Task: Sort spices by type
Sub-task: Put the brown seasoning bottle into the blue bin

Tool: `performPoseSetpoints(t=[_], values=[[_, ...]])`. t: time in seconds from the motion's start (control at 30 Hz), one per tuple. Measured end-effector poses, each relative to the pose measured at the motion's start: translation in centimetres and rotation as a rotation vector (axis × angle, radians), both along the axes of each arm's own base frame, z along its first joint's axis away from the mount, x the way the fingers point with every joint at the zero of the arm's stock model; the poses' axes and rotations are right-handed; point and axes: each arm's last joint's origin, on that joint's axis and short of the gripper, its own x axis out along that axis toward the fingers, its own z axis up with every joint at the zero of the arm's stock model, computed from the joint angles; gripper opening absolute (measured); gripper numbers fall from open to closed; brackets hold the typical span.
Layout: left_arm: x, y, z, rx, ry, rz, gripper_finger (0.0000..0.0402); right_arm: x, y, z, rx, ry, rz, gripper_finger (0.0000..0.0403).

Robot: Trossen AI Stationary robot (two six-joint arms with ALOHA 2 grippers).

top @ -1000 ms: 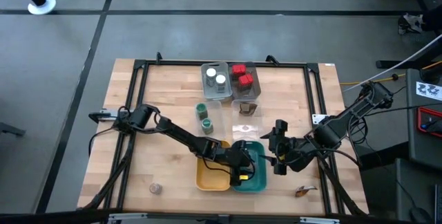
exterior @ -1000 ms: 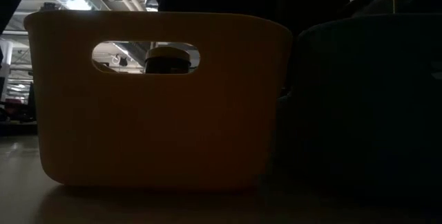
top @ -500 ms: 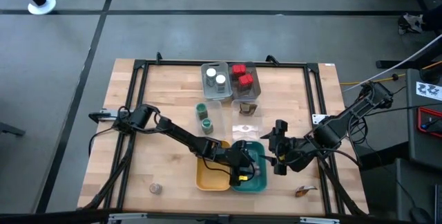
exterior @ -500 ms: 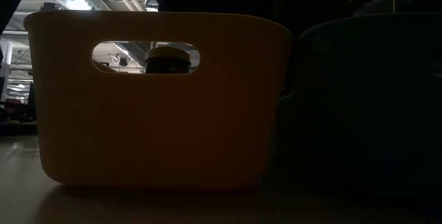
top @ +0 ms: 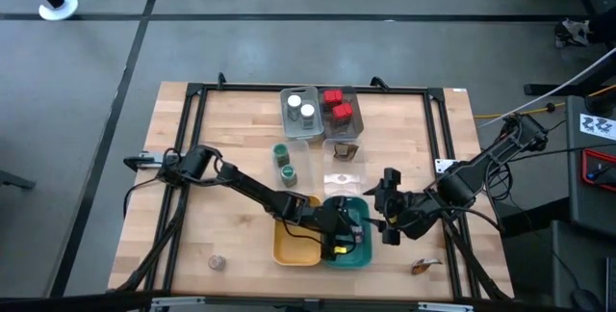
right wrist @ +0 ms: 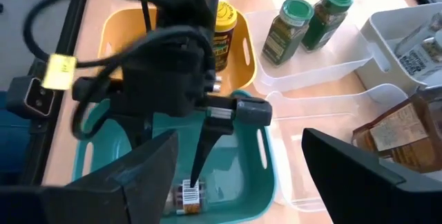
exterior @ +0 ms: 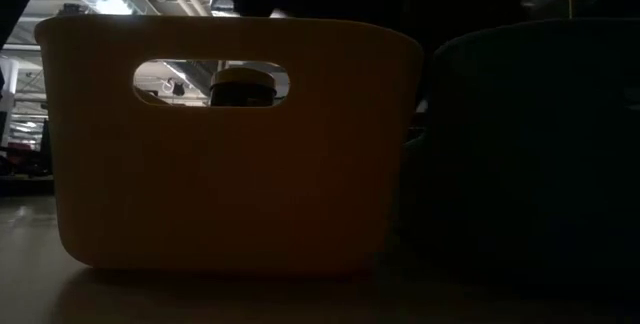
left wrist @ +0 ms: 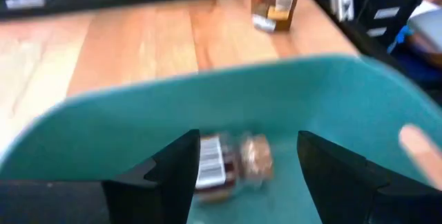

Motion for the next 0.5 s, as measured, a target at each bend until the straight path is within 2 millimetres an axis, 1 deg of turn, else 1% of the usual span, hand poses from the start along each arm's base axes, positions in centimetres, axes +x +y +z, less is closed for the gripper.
performPoseSetpoints(t=[0.2, 0.27, 0.3, 0.4, 0.5], values=[[0.6, -1.2, 2.0, 0.070, -0.063, -0.066, 0.0225, 0.0, 0.0, 0.0, 0.009, 0.006, 0.006, 0.0308], [0.5, -1.7, 3.0, 0.102, -0.071, -0.092, 0.0225, 0.0, 0.0, 0.0, 0.009, 0.006, 0.006, 0.0308], [0.4, -1.8, 3.8, 0.122, -0.073, -0.105, 0.0225, 0.0, 0.0, 0.0, 0.010, 0.007, 0.007, 0.0308], [-0.5, -1.9, 6.0, 0.170, -0.026, -0.137, 0.0225, 0.0, 0.1, 0.0, 0.026, 0.016, 0.022, 0.0308], [-2.3, -1.8, 8.3, 0.199, 0.052, -0.157, 0.0225, 0.0, 0.2, 0.0, 0.040, 0.021, 0.033, 0.0308]])
